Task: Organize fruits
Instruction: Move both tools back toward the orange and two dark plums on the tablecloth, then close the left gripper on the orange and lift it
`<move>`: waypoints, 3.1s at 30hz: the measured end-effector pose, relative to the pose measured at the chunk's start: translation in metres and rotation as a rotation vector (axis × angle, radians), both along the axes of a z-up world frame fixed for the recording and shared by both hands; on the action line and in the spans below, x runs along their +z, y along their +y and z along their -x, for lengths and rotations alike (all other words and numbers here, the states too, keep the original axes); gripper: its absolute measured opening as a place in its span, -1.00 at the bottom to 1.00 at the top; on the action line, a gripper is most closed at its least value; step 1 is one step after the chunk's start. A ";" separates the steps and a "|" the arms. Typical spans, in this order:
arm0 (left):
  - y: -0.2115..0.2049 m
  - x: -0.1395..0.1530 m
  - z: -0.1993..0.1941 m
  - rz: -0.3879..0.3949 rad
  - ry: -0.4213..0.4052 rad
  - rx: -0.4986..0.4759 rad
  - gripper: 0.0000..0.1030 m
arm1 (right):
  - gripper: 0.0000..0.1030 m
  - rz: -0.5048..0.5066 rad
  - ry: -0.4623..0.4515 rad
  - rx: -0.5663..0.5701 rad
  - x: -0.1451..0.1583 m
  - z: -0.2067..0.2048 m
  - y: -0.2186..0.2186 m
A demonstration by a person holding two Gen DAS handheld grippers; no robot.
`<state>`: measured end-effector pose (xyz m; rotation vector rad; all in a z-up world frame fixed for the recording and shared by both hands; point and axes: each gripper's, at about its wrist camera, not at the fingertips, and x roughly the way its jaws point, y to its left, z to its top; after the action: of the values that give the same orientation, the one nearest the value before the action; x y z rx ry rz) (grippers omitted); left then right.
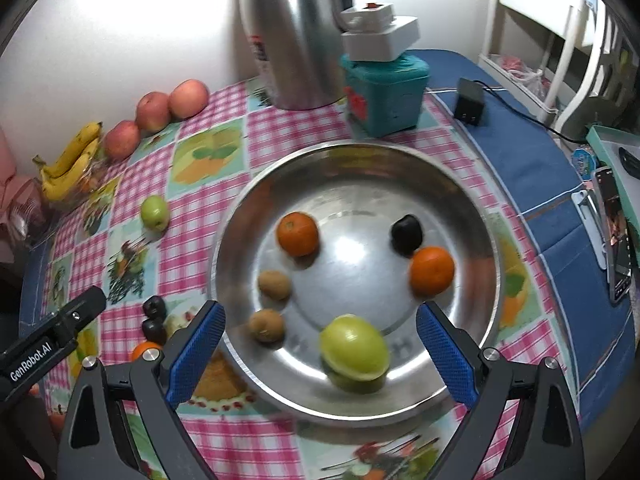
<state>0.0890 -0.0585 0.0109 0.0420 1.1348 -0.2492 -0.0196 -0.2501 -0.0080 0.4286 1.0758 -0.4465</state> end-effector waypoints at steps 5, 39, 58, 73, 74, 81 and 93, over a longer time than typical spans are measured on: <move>0.020 -0.006 -0.002 0.001 0.011 0.035 1.00 | 0.87 -0.021 0.004 0.050 0.000 -0.008 0.023; 0.043 -0.038 -0.015 0.045 0.184 -0.017 1.00 | 0.87 -0.033 0.055 0.089 -0.015 -0.038 0.060; -0.012 -0.058 0.009 0.061 0.254 -0.192 0.39 | 0.87 -0.060 0.040 0.024 -0.012 -0.024 0.033; -0.018 -0.056 0.014 0.134 0.286 -0.209 -0.19 | 0.87 -0.059 0.052 0.033 -0.015 -0.026 0.035; -0.017 -0.054 0.013 0.137 0.285 -0.206 -0.19 | 0.87 -0.059 0.052 0.035 -0.015 -0.026 0.035; -0.001 -0.038 0.006 0.178 0.253 -0.167 -0.20 | 0.87 -0.068 0.056 0.035 -0.017 -0.027 0.035; 0.058 -0.025 -0.020 0.191 0.176 0.031 -0.20 | 0.87 -0.068 0.053 0.077 -0.017 -0.034 0.048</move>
<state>0.1091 -0.0001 -0.0136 -0.1695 1.2806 -0.3378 0.0140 -0.2023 -0.0249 0.4356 1.1569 -0.3555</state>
